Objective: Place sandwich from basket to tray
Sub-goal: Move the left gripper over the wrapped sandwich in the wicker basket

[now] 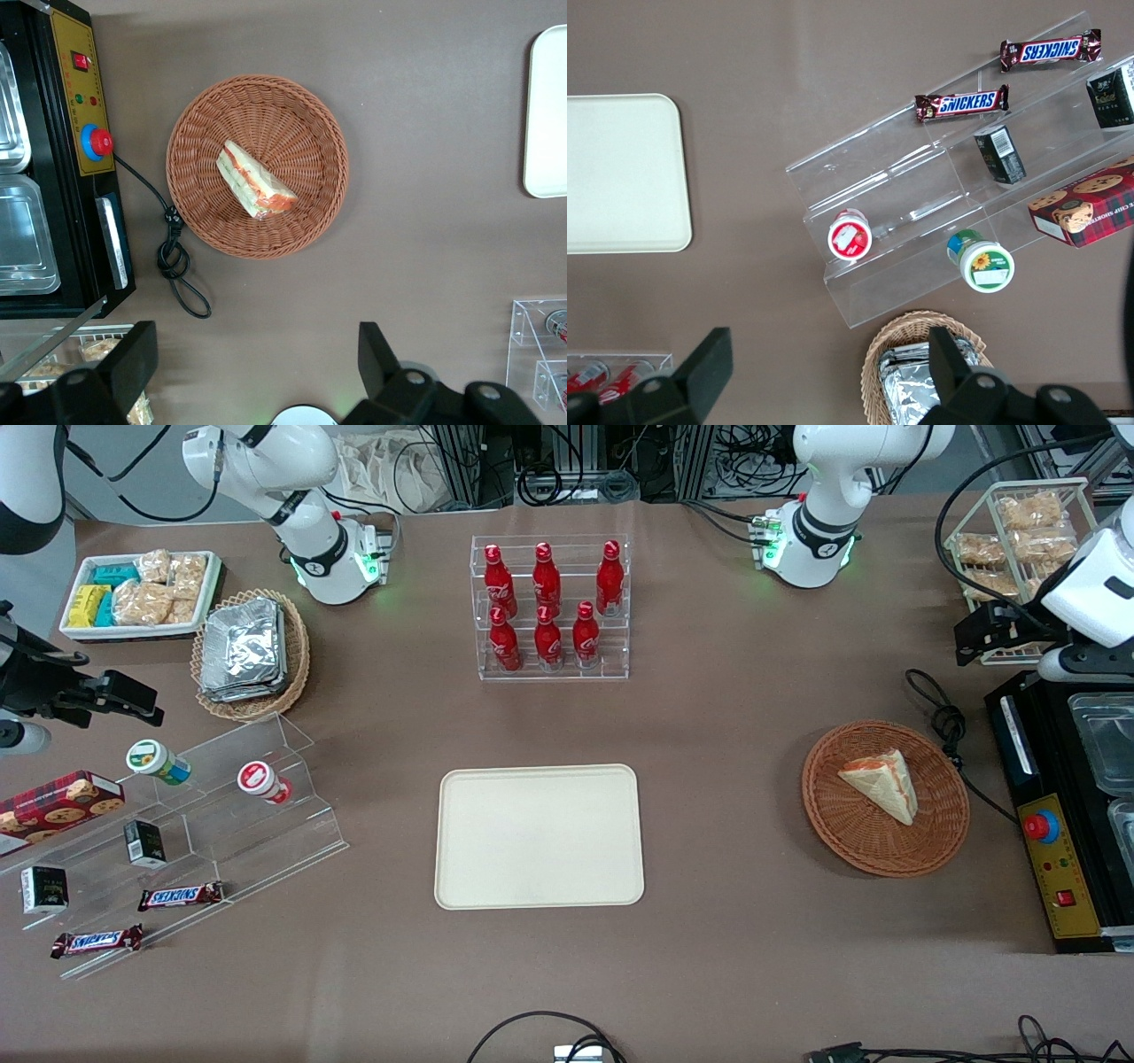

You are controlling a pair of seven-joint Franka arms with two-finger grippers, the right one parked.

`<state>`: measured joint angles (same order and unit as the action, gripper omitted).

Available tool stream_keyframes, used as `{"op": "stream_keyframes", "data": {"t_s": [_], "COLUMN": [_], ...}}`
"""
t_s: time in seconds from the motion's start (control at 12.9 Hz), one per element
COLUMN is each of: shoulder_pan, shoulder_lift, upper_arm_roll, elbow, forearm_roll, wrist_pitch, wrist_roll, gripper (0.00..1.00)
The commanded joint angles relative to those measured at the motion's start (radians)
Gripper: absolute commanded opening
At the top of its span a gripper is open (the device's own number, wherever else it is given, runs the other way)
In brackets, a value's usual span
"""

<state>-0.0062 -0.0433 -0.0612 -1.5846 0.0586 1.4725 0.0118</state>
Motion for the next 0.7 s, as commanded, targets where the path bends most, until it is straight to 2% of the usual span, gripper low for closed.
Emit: {"op": "stream_keyframes", "data": {"t_s": [0.0,0.31,0.39,0.46,0.62], "shoulder_pan": [-0.006,-0.005,-0.005,-0.006,-0.006], "shoulder_lift": [-0.003,0.035,0.057,0.060,0.036], "upper_arm_roll": [-0.003,-0.002,-0.003,-0.003,-0.003], "elbow": [0.000,0.002,-0.008,-0.043,-0.160], "forearm_roll": [0.007,0.000,0.001,0.006,0.010], "wrist_pitch": [-0.015,-0.009,0.000,0.037,0.138], "wrist_roll": [-0.018,-0.151,-0.259,-0.339,-0.363], "gripper": [1.00,1.00,1.00,1.00,1.00]}}
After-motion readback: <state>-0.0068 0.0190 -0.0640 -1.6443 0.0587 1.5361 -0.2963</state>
